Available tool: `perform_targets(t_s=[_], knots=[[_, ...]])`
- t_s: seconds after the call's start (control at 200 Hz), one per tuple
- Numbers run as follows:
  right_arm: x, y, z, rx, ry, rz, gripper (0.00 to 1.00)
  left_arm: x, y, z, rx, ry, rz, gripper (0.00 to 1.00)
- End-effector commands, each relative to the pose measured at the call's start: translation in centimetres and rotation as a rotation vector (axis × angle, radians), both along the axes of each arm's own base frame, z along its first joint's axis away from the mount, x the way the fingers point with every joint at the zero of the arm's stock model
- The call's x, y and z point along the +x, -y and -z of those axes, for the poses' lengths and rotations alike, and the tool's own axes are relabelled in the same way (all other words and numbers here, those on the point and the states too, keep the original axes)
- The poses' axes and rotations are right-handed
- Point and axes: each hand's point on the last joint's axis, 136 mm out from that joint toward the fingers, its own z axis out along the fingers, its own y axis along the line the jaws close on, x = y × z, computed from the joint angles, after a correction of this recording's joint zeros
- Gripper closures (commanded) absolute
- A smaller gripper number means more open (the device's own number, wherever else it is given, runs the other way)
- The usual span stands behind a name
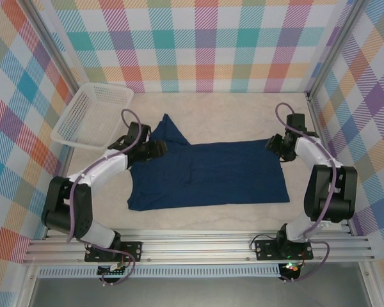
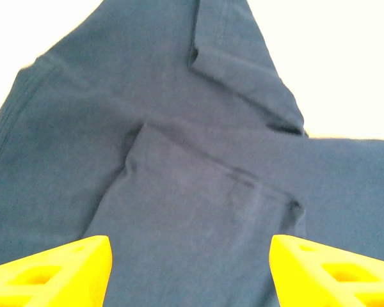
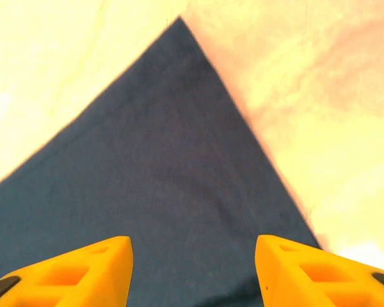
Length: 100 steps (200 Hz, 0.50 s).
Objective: Fold the inside-out t-shirt
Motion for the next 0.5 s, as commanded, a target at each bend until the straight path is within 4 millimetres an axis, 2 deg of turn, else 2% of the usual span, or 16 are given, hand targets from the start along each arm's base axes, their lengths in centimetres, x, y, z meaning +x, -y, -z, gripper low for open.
perform_targets(t_s=[0.0,0.1,0.22,0.39,0.495], knots=[[0.4,0.8,0.7,-0.063,-0.021,-0.017,0.46,1.8,-0.1,-0.3,0.013,0.032,0.004,0.33],[2.5,1.4,0.9,-0.092,-0.012,-0.01,0.46,3.9,-0.3,0.0,0.01,0.045,-0.009,0.33],[4.6,2.4,2.5,-0.141,-0.063,0.004,0.46,6.2,-1.1,0.3,0.023,0.04,-0.026,0.33],[7.1,1.9,4.4,-0.098,-0.1,-0.01,0.47,7.4,-1.2,0.2,0.03,0.045,-0.022,0.33],[8.5,1.6,4.8,-0.084,-0.113,-0.026,0.49,7.7,-1.0,0.3,0.032,0.038,-0.01,0.33]])
